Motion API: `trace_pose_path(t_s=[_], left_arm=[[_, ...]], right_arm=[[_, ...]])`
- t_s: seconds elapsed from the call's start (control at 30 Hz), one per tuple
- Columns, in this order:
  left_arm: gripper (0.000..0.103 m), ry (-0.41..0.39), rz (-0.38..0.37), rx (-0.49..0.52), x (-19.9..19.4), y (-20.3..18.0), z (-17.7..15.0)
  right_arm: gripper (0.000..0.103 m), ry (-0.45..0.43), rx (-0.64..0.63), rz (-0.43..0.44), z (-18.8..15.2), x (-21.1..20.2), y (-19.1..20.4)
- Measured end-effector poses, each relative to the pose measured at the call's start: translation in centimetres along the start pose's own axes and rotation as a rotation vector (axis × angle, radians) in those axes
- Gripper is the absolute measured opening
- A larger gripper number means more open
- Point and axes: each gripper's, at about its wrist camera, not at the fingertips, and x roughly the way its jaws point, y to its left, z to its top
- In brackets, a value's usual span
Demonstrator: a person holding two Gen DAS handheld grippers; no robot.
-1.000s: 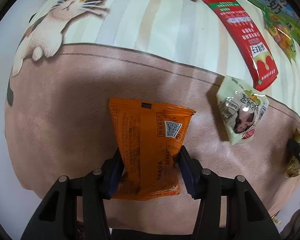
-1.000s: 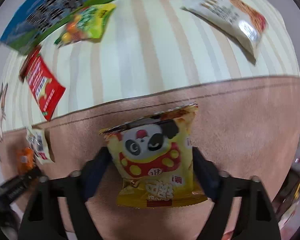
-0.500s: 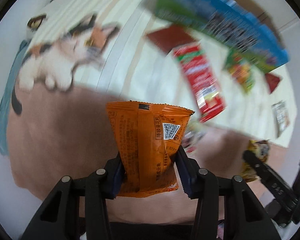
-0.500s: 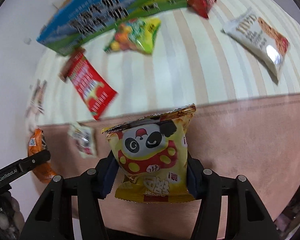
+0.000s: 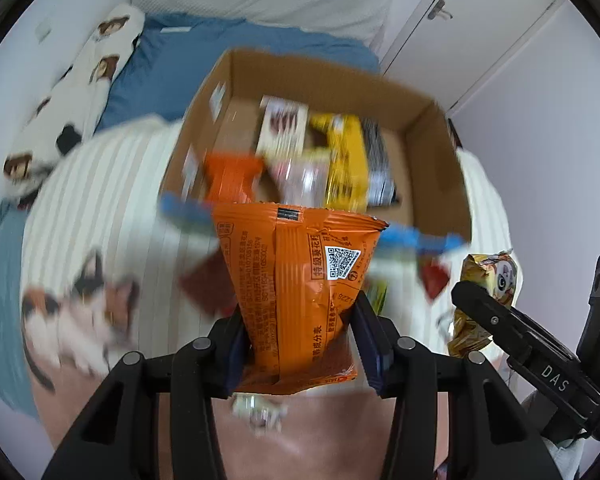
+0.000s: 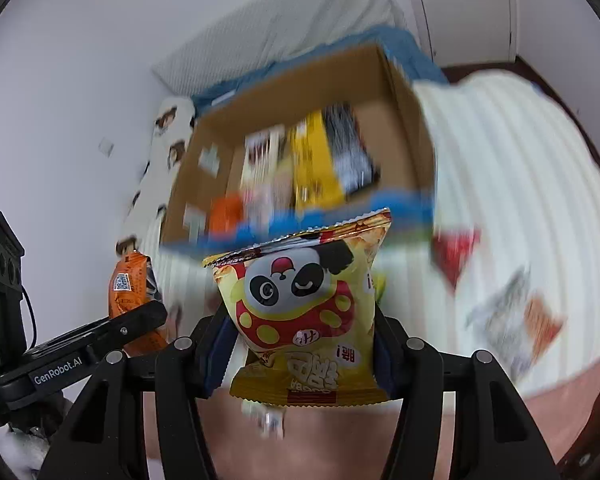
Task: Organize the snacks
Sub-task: 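Carry both packets over the cardboard box and open both tools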
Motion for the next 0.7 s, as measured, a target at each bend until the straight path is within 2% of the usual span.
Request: trace_pose_path(t_s=[0.13,0.23,0.4,0.5,0.67,0.7], left_arm=[[0.044,-0.005,0.022,0.006,1.3,-1.1,6.5],[0.045,0.01,0.062,0.012,3.0,-0.5,10.9],[0.045,0.095,0.105,0.016,7.7,0.9,16.8],[0.045,0.129,0.146,0.019,10.2,1.8,18.8],[0.046,0.198,0.204,-0.023,14.2,3.9,20.9],[0.046,0.212,0.232,-0.03,15.0,4.2,21.1]], right_arm=[[0.061,-0.022,0.012,-0.036,6.1,1.8,0.1],[0.06,-0.014,0.019,-0.077,10.9,3.8,-0.1],[0.061,0.016,0.021,-0.144,17.1,7.6,0.1],[0.061,0.036,0.016,-0.185,20.0,10.2,0.2],[0.062,0.092,0.023,-0.236,22.4,13.5,-0.8],[0.072,0.109,0.033,-0.238,22.7,14.4,-1.1]])
